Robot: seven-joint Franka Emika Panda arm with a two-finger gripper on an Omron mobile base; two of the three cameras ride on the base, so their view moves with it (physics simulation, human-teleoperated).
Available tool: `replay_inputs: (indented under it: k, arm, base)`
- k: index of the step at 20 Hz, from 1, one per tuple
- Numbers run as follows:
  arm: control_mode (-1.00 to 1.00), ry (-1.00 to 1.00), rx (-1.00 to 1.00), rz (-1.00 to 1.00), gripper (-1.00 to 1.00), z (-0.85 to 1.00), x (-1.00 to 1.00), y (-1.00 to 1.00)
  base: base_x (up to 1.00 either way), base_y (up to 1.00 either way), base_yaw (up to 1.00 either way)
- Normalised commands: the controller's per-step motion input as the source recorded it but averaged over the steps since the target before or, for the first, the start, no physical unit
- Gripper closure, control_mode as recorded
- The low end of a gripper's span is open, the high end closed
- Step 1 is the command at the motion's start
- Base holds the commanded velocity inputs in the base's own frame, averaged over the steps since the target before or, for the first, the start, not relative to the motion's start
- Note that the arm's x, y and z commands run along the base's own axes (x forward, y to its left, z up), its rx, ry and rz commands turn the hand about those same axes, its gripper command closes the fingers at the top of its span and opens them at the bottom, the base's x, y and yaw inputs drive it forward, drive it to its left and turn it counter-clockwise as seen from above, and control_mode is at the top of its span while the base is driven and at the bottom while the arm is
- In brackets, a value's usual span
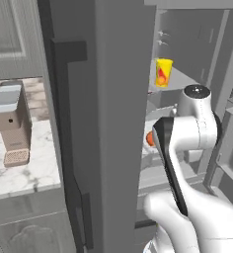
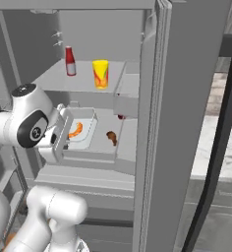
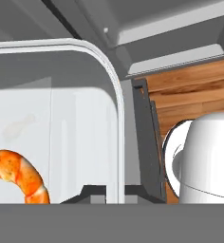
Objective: Place the tupperware on the second highest shelf of the fridge. Make space for the tupperware among the existing items by rearranging them on the shelves if needed. Close the fridge door when finished.
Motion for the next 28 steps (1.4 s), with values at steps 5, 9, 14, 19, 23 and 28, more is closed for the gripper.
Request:
replay_inputs:
  k: [5,9,14,19,23,28]
  arm:
    - [-1.00,0.00,0.00,0.00,1.00,-0.21,0.18,0.00]
    - [-1.00,0.00,0.00,0.00,1.00,-0.72,0.32,0.00]
    - [-1.00,0.00,0.00,0.02,1.00,-0.55,0.37,-0.04]
    - [-1.00,0.00,0.00,0.19,1.00,-0.34,0.38,-0.01]
    - [-1.00,0.04,0.00,0.15,1.00,-0.38,0.45,0.00]
    - [-1.00,0.02,0.00,0.03,1.00,-0.23,0.47,0.00]
  base:
    - [0.28,0.00,0.00]
    - [0.00,0.00,0.00]
    - [0.00,0.00,0.00]
    - [0.00,0.00,0.00]
    - [0.00,0.00,0.00]
    - [0.00,0.00,0.00]
